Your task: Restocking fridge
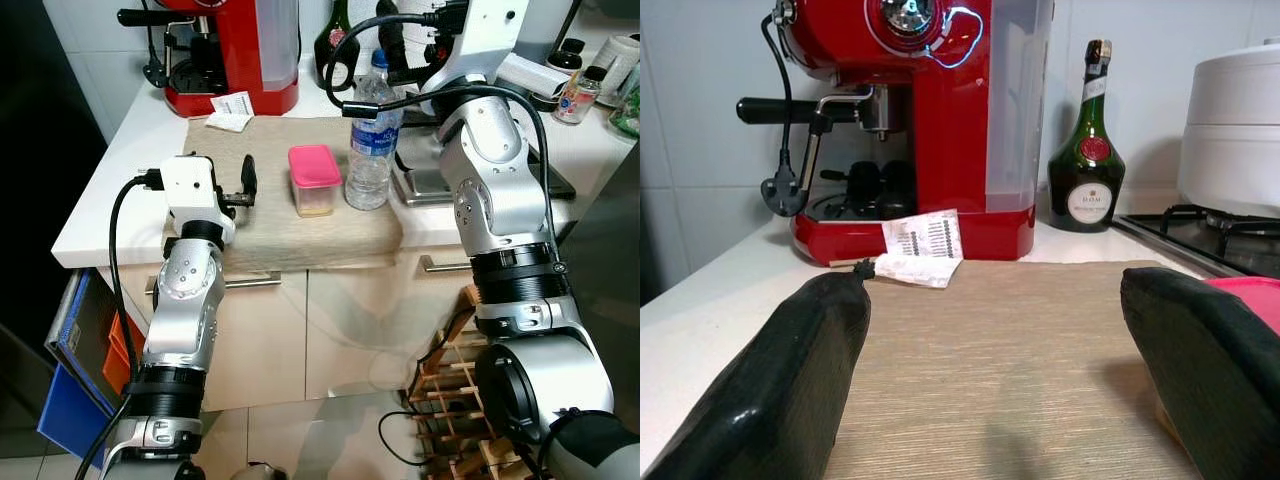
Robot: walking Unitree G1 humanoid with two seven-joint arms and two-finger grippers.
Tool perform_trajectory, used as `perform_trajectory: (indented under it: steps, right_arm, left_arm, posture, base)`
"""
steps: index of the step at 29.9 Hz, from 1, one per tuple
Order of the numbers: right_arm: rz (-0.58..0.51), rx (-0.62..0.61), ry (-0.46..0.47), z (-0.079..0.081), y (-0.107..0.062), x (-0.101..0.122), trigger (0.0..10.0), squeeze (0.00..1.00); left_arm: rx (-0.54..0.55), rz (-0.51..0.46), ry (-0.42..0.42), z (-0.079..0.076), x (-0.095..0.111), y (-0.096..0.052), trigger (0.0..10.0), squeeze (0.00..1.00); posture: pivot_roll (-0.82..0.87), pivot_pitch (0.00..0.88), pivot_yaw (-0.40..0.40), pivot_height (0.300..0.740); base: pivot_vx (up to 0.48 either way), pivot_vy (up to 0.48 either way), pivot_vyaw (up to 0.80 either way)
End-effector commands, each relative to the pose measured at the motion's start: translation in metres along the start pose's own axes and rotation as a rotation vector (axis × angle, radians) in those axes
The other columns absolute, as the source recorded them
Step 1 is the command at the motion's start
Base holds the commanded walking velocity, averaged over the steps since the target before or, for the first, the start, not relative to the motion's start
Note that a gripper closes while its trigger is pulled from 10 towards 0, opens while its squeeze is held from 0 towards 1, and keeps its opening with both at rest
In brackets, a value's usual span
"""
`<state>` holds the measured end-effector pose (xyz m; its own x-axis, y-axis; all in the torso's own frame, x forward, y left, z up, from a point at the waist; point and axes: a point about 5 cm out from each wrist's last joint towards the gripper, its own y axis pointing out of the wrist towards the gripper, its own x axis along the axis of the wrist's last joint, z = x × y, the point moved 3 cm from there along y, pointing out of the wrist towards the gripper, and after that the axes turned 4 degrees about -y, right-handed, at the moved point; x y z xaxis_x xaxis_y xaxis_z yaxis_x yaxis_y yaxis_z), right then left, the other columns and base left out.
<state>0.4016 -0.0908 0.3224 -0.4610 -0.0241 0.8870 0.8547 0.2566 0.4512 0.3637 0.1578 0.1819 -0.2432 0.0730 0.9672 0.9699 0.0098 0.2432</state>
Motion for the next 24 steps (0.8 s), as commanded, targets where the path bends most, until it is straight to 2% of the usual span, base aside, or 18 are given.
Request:
perform_trajectory:
  steps: [1,12,18,21,22,23,24]
  right_arm:
    - [0.021,0.004,0.030,0.000,-0.002,-0.004,10.0,0.00]
    - [0.161,0.043,0.031,0.006,0.005,-0.028,10.0,0.00]
    - [0.292,0.026,0.075,0.006,0.005,-0.060,10.0,0.00]
    - [0.290,0.022,0.071,0.006,0.005,-0.060,9.7,0.00]
    - [0.289,0.020,0.077,0.006,0.006,-0.060,2.8,0.00]
    - [0.292,0.025,0.080,0.007,0.006,-0.061,0.0,0.00]
    - [0.295,0.029,0.081,0.008,0.006,-0.062,0.0,0.00]
  left_arm:
    - [-0.004,-0.013,0.000,-0.001,0.005,0.003,10.0,0.00]
    - [-0.003,-0.003,-0.004,-0.002,0.002,-0.001,10.0,0.00]
    - [0.003,0.013,-0.011,-0.003,-0.003,-0.007,10.0,0.00]
    - [0.006,0.013,-0.010,-0.002,-0.003,-0.007,10.0,0.00]
    - [0.009,0.014,-0.008,0.000,-0.002,-0.007,10.0,0.00]
    - [0.012,0.014,-0.006,0.001,-0.002,-0.007,10.0,0.00]
    - [0.014,0.014,-0.005,0.001,-0.002,-0.007,10.0,0.00]
  posture:
    - [-0.04,0.000,0.021,0.740]
    - [-0.03,0.000,0.015,0.740]
    - [-0.03,0.000,0.004,0.740]
    - [-0.02,0.000,0.001,0.740]
    - [-0.02,0.000,0.001,0.740]
    - [-0.02,0.000,0.000,0.740]
    - [-0.02,0.000,0.000,0.740]
  base:
    - [0.000,0.000,0.00]
    - [0.000,0.000,0.00]
    - [0.000,0.000,0.00]
    - [0.000,0.000,0.00]
    - [0.000,0.000,0.00]
    - [0.000,0.000,0.00]
    - [0.000,0.000,0.00]
